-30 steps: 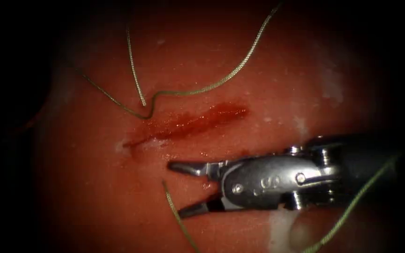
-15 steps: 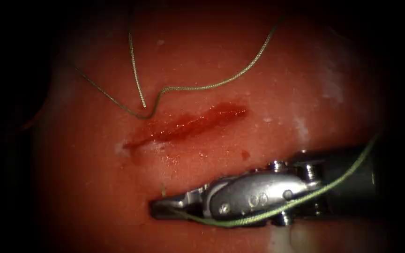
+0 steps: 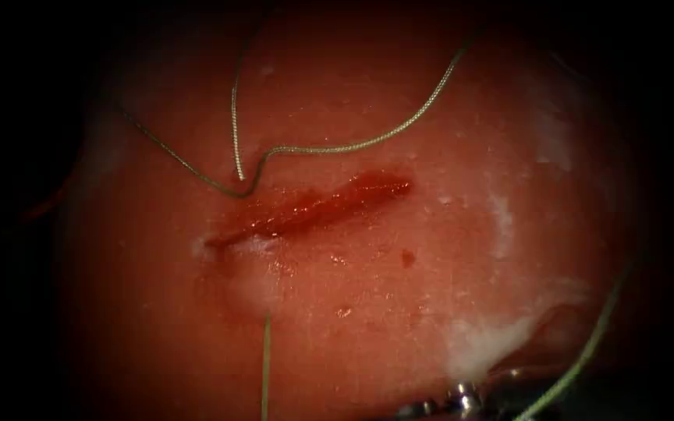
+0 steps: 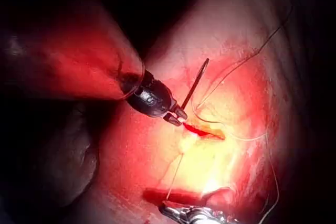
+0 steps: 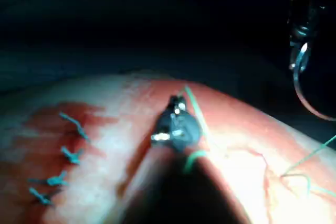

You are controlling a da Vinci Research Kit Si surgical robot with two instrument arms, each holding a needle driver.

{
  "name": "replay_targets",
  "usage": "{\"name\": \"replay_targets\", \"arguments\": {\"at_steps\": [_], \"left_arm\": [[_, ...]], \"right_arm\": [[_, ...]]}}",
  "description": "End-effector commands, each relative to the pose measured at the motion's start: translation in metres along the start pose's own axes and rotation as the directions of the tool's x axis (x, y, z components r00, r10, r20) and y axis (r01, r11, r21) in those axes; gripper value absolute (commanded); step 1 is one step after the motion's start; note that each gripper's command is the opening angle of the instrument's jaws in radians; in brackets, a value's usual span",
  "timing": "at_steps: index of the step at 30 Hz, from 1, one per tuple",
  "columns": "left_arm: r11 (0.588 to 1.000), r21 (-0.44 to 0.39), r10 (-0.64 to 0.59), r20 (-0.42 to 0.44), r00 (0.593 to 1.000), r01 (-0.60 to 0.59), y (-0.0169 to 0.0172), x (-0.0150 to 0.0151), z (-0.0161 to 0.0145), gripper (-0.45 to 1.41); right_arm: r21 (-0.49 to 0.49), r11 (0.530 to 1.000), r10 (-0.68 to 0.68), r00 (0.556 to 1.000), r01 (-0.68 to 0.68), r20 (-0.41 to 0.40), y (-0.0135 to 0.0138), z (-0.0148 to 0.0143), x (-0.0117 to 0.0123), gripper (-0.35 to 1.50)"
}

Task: Wound Closure

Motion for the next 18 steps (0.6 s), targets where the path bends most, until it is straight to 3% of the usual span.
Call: {"name": "replay_targets", "arguments": {"at_steps": [1, 5, 6, 8, 10, 11, 12, 14, 16, 17, 18], "left_arm": [[1.0, -0.002, -0.002, 0.0, 1.0, 0.002, 0.0004, -0.0006, 0.0007, -0.35], [1.0, -0.002, -0.002, 0.0, 1.0, 0.002, 0.0004, -0.0006, 0.0007, -0.35], [1.0, -0.002, -0.002, 0.0, 1.0, 0.002, 0.0004, -0.0006, 0.0007, -0.35], [1.0, -0.002, -0.001, 0.0, 1.0, 0.001, 0.0004, -0.0006, 0.0007, -0.35], [1.0, -0.002, -0.001, 0.0, 1.0, 0.001, 0.0004, -0.0006, 0.0007, -0.35], [1.0, -0.002, -0.001, 0.0, 1.0, 0.001, 0.0004, -0.0006, 0.0007, -0.35], [1.0, -0.002, -0.001, 0.0, 1.0, 0.001, 0.0004, -0.0006, 0.0007, -0.35], [1.0, -0.002, -0.002, 0.0, 1.0, 0.002, 0.0004, -0.0006, 0.0007, -0.35], [1.0, -0.002, -0.002, 0.0, 1.0, 0.002, 0.0004, -0.0006, 0.0007, -0.35], [1.0, -0.001, -0.002, 0.0, 1.0, 0.002, 0.0004, -0.0006, 0.0007, -0.35], [1.0, 0.0, -0.002, 0.0, 1.0, 0.002, 0.0004, -0.0006, 0.0007, -0.35]], "right_arm": [[0.022, 1.0, -0.003, 1.0, 0.003, -0.009, -0.0007, 0.0004, 0.0006, -0.35], [0.059, 0.998, -0.007, 1.0, 0.008, -0.014, -0.0017, 0.0, 0.0013, -0.35], [0.134, 0.991, -0.015, 0.998, 0.022, -0.053, -0.0031, -0.0002, 0.0024, -0.35], [0.164, 0.985, -0.034, 0.994, 0.052, -0.109, -0.0037, -0.0002, 0.0035, -0.35], [0.102, 0.993, -0.039, 0.992, 0.051, -0.116, -0.003, -0.0005, 0.0041, 0.24], [0.038, 0.998, -0.036, 0.992, 0.041, -0.119, -0.0022, -0.0008, 0.0044, 0.66], [-0.003, 1.0, -0.03, 0.991, 0.03, -0.127, -0.0015, -0.0011, 0.0044, 0.83], [-0.118, 0.993, -0.003, 0.99, -0.013, -0.138, 0.0013, -0.0026, 0.0035, 1.06], [-0.153, 0.988, 0.011, 0.991, -0.032, -0.132, 0.002, -0.003, 0.003, 1.1], [-0.271, 0.961, 0.036, 0.994, -0.062, -0.099, 0.0046, -0.004, 0.0006, 1.25], [-0.304, 0.95, 0.041, 0.995, -0.068, -0.094, 0.0052, -0.0042, -0.0001, 1.25]]}}
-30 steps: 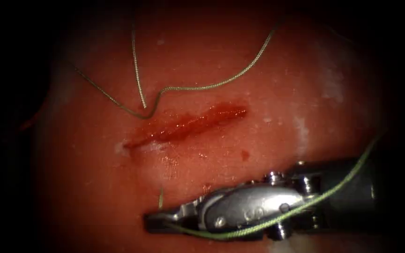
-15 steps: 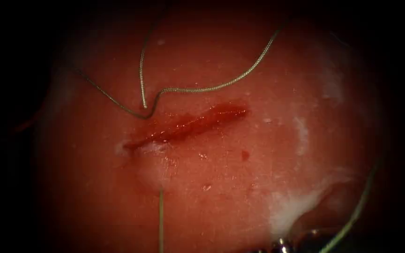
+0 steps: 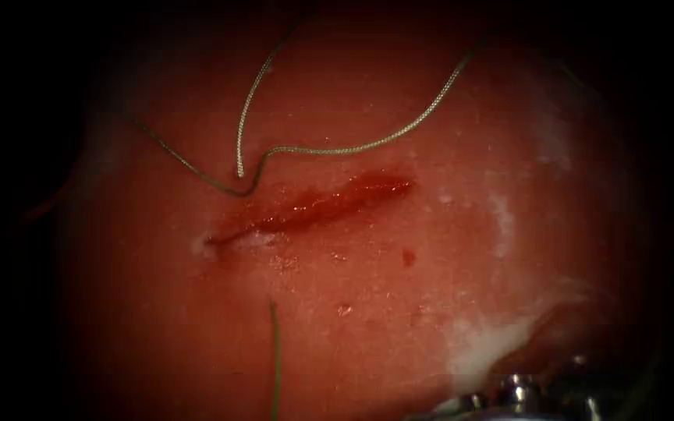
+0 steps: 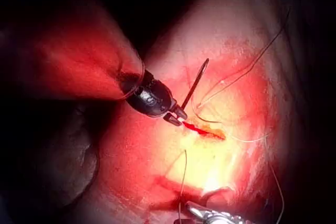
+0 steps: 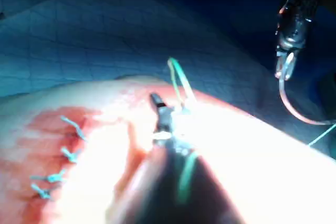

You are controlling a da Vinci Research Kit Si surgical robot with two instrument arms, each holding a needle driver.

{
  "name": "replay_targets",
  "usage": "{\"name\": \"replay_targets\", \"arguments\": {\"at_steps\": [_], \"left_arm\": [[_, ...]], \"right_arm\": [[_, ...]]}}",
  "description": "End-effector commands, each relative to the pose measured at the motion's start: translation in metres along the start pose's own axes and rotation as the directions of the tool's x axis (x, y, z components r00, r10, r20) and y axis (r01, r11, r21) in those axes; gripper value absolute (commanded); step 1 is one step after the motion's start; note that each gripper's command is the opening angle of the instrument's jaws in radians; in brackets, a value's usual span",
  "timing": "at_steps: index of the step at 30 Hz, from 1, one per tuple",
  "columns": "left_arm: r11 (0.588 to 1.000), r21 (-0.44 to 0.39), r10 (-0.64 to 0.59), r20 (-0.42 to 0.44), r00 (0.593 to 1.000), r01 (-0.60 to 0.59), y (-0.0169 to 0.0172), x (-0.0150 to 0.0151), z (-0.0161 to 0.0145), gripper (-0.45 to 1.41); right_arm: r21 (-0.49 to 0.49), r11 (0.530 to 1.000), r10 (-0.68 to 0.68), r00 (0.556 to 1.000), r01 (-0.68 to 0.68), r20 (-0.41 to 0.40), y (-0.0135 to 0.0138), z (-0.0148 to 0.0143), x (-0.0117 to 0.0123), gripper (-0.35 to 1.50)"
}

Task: Wound Closure

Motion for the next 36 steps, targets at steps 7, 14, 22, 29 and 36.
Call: {"name": "replay_targets", "arguments": {"at_steps": [7, 14, 22, 29, 36], "left_arm": [[1.0, -0.001, -0.001, 0.0, 1.0, 0.001, 0.0004, -0.0005, 0.0007, -0.35], [1.0, -0.004, -0.002, -0.001, 1.0, 0.002, 0.0005, -0.0005, 0.0007, -0.35], [1.0, -0.004, -0.002, -0.001, 1.0, 0.002, 0.0005, -0.0005, 0.0006, -0.35], [1.0, -0.004, -0.003, -0.001, 1.0, 0.003, 0.0007, -0.0003, 0.0006, -0.35], [1.0, -0.006, -0.003, 0.002, 1.0, 0.003, 0.0006, -0.0003, 0.0005, -0.35]], "right_arm": [[-0.13, 0.991, 0.022, 0.998, -0.015, 0.051, 0.0044, 0.0009, -0.0065, 1.28], [-0.102, 0.995, 0.003, 0.996, 0.007, 0.094, 0.0039, 0.0056, -0.0092, 1.11], [0.05, 0.999, -0.009, 0.995, 0.004, 0.103, 0.0031, 0.0047, -0.0084, -0.35], [0.054, 0.999, -0.001, 0.995, -0.005, 0.099, 0.0015, 0.0046, -0.005, -0.35], [0.227, 0.974, -0.02, 0.999, 0.008, 0.049, -0.0036, 0.0044, -0.0013, -0.35]]}}
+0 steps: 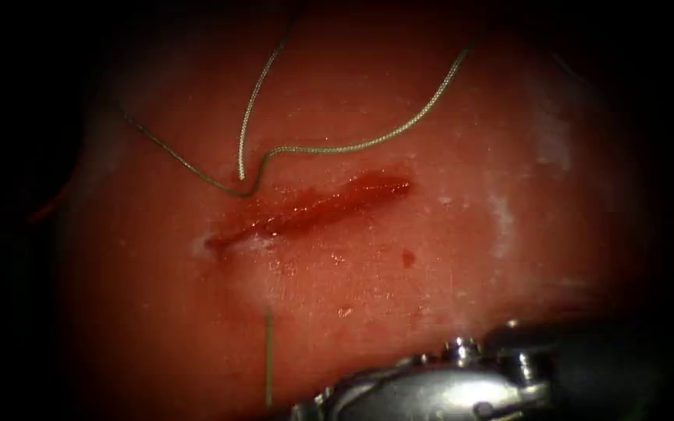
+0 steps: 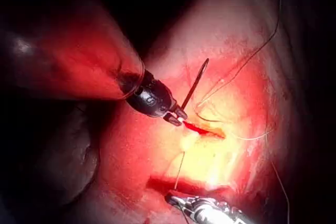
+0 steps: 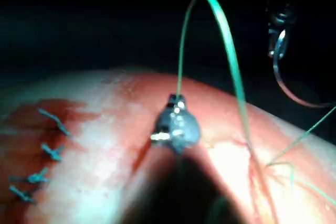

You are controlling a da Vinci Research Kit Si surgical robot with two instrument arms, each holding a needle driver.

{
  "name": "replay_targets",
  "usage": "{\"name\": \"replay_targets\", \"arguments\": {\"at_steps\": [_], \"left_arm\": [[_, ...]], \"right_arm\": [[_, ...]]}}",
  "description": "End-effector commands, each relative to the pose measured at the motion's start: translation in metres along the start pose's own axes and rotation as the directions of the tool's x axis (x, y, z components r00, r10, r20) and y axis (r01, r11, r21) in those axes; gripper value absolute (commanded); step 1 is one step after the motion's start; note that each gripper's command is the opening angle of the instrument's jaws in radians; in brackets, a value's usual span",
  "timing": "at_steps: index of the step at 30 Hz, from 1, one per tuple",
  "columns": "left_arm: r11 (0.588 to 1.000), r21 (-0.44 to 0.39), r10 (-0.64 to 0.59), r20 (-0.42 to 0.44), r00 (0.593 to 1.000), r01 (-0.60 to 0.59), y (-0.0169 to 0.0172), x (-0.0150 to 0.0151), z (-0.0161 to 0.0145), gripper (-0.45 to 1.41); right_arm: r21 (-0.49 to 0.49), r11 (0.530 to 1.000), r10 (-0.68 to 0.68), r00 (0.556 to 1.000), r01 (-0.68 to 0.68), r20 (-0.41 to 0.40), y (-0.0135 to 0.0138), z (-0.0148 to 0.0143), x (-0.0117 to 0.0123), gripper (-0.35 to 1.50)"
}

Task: Wound Closure

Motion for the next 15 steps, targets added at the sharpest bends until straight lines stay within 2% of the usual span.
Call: {"name": "replay_targets", "arguments": {"at_steps": [1, 2, 7, 11, 15], "left_arm": [[1.0, -0.002, -0.002, 0.0, 1.0, 0.002, 0.0004, -0.0005, 0.0006, -0.35], [1.0, -0.002, -0.002, 0.0, 1.0, 0.002, 0.0004, -0.0005, 0.0006, -0.35], [1.0, -0.002, -0.002, 0.0, 1.0, 0.002, 0.0004, -0.0005, 0.0006, -0.35], [1.0, -0.002, -0.002, 0.0, 1.0, 0.002, 0.0004, -0.0006, 0.0007, -0.35], [1.0, -0.001, -0.001, 0.0, 1.0, 0.001, 0.0004, -0.0006, 0.0007, -0.35]], "right_arm": [[0.012, 1.0, -0.005, 1.0, 0.005, -0.008, -0.0007, 0.0008, 0.0005, -0.35], [0.058, 0.998, -0.01, 1.0, 0.012, -0.027, -0.002, 0.0006, 0.0019, -0.35], [0.122, 0.992, -0.027, 0.998, 0.033, -0.055, -0.0036, 0.0002, 0.0043, -0.35], [0.166, 0.985, -0.028, 0.997, 0.039, -0.071, -0.0048, 0.0003, 0.0052, -0.35], [0.159, 0.986, -0.033, 0.996, 0.046, -0.085, -0.0041, 0.0008, 0.0053, -0.35]]}}
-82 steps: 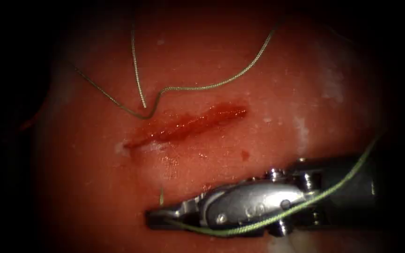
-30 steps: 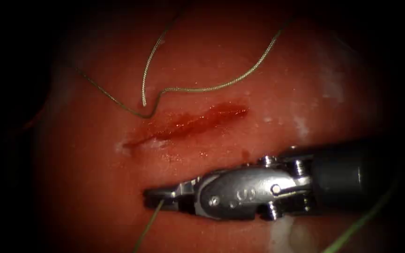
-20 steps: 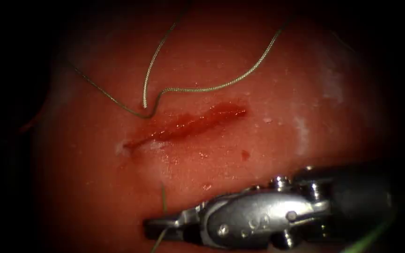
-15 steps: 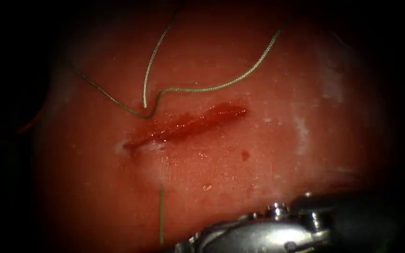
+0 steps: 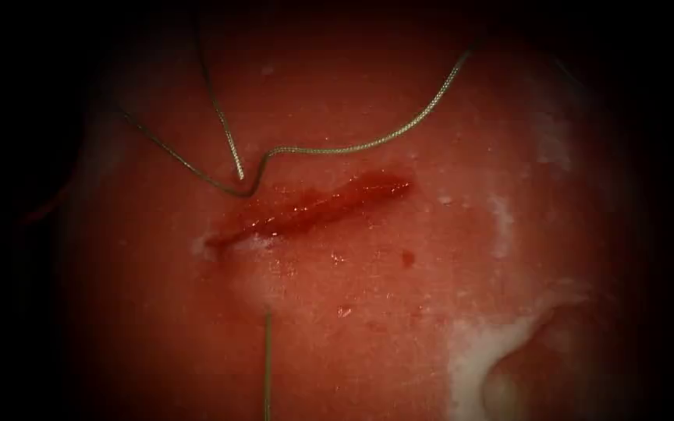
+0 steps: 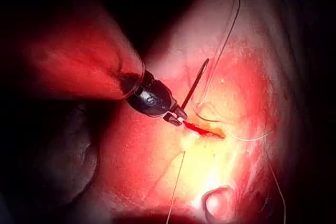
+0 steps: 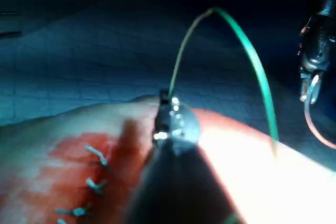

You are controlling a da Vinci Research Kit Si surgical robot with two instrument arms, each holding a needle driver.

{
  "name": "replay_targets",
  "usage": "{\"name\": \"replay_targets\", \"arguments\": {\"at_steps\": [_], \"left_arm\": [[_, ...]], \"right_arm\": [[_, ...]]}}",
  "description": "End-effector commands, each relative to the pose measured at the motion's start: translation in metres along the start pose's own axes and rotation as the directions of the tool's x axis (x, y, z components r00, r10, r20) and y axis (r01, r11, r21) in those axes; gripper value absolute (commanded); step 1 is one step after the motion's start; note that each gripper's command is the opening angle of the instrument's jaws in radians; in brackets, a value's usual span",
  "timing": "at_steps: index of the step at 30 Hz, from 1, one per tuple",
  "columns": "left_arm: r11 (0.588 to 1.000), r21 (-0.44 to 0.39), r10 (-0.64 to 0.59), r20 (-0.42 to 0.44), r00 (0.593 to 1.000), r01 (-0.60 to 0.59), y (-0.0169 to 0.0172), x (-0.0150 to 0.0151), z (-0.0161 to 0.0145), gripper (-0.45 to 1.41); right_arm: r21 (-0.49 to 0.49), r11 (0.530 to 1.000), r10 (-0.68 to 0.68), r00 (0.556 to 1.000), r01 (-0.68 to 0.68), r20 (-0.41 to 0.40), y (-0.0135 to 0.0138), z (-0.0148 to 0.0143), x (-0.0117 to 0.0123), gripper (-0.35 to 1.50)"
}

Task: Wound Closure

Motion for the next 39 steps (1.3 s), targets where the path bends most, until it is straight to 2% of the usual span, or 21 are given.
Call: {"name": "replay_targets", "arguments": {"at_steps": [1, 3, 4, 5, 8, 10, 11, 12, 13, 17, 19, 23, 26, 27, 28, 29, 30, 31, 32, 39], "left_arm": [[1.0, -0.002, -0.001, 0.0, 1.0, 0.001, 0.0004, -0.0006, 0.0007, -0.35], [1.0, -0.002, -0.001, 0.0, 1.0, 0.001, 0.0004, -0.0006, 0.0007, -0.35], [1.0, -0.002, -0.001, 0.0, 1.0, 0.001, 0.0004, -0.0006, 0.0007, -0.35], [1.0, -0.002, -0.001, 0.0, 1.0, 0.001, 0.0004, -0.0006, 0.0007, -0.35], [1.0, -0.001, -0.001, 0.0, 1.0, 0.001, 0.0004, -0.0006, 0.0008, -0.35], [1.0, -0.002, 0.0, -0.001, 1.0, 0.0, 0.0005, -0.0007, 0.001, -0.35], [1.0, -0.002, 0.0, -0.001, 1.0, 0.0, 0.0005, -0.0007, 0.001, -0.35], [1.0, -0.002, 0.0, -0.001, 1.0, 0.0, 0.0006, -0.0006, 0.001, -0.35], [1.0, -0.002, 0.0, -0.001, 1.0, 0.0, 0.0006, -0.0006, 0.001, -0.35], [1.0, -0.002, 0.0, -0.001, 1.0, 0.0, 0.0006, -0.0006, 0.001, -0.35], [1.0, -0.002, 0.0, -0.001, 1.0, 0.0, 0.0006, -0.0006, 0.0009, -0.35], [1.0, -0.003, -0.001, -0.001, 1.0, 0.001, 0.0006, -0.0006, 0.0009, -0.35], [1.0, -0.003, -0.001, -0.001, 1.0, 0.001, 0.0005, -0.0006, 0.0009, -0.35], [1.0, -0.003, -0.001, -0.001, 1.0, 0.001, 0.0005, -0.0006, 0.0009, -0.35], [1.0, -0.003, -0.001, -0.001, 1.0, 0.001, 0.0006, -0.0006, 0.0009, -0.35], [1.0, -0.003, -0.001, -0.001, 1.0, 0.001, 0.0006, -0.0006, 0.0009, -0.35], [1.0, -0.003, -0.001, -0.001, 1.0, 0.001, 0.0006, -0.0006, 0.0009, -0.35], [1.0, -0.003, -0.001, -0.001, 1.0, 0.001, 0.0006, -0.0006, 0.0009, -0.35], [1.0, -0.003, -0.001, -0.001, 1.0, 0.001, 0.0006, -0.0006, 0.0009, -0.35], [1.0, -0.003, -0.001, -0.001, 1.0, 0.001, 0.0006, -0.0006, 0.0009, -0.35]], "right_arm": [[-0.031, 1.0, -0.002, 1.0, 0.002, -0.006, 0.0008, 0.0008, -0.0004, 0.19], [-0.082, 0.997, -0.002, 1.0, 0.0, -0.016, 0.0013, 0.0005, -0.0006, 0.72], [-0.082, 0.997, -0.002, 1.0, 0.0, -0.016, 0.0013, 0.0005, -0.0006, 0.72], [-0.159, 0.987, 0.011, 1.0, -0.012, -0.008, 0.0021, -0.0009, -0.001, 0.98], [-0.245, 0.969, 0.035, 0.999, -0.037, -0.012, 0.0035, -0.0029, -0.0021, 1.06], [-0.316, 0.948, 0.044, 0.999, -0.049, -0.023, 0.0055, -0.0042, -0.0043, 1.11], [-0.316, 0.948, 0.044, 0.999, -0.049, -0.023, 0.0055, -0.0042, -0.0043, 1.11], [-0.353, 0.934, 0.057, 0.998, -0.057, -0.011, 0.0067, -0.0044, -0.006, 1.13], [-0.384, 0.921, 0.065, 0.998, -0.06, 0.0, 0.0076, -0.0041, -0.0075, 1.16], [-0.457, 0.887, 0.086, 0.996, -0.064, 0.029, 0.0096, -0.003, -0.0107, 1.16], [-0.461, 0.885, 0.086, 0.995, -0.057, 0.042, 0.0108, -0.0023, -0.012, 1.16], [-0.444, 0.895, 0.088, 0.993, -0.047, 0.073, 0.0112, -0.0015, -0.0137, 1.16], [-0.445, 0.895, 0.087, 0.993, -0.043, 0.079, 0.0112, -0.0016, -0.0144, 1.11], [-0.446, 0.894, 0.088, 0.993, -0.044, 0.079, 0.0115, -0.0016, -0.0145, 0.94], [-0.443, 0.895, 0.087, 0.993, -0.044, 0.077, 0.0115, -0.0017, -0.0144, 0.74], [-0.439, 0.897, 0.082, 0.994, -0.039, 0.078, 0.0114, -0.0018, -0.0143, 0.42], [-0.438, 0.898, 0.078, 0.994, -0.035, 0.08, 0.0114, -0.002, -0.0141, -0.12], [-0.43, 0.902, 0.071, 0.994, -0.031, 0.079, 0.0113, -0.0021, -0.014, -0.35], [-0.405, 0.914, 0.072, 0.995, -0.037, 0.071, 0.0112, -0.0027, -0.0135, -0.35], [-0.385, 0.921, 0.09, 0.994, -0.058, 0.065, 0.0103, -0.004, -0.0103, -0.35]]}}
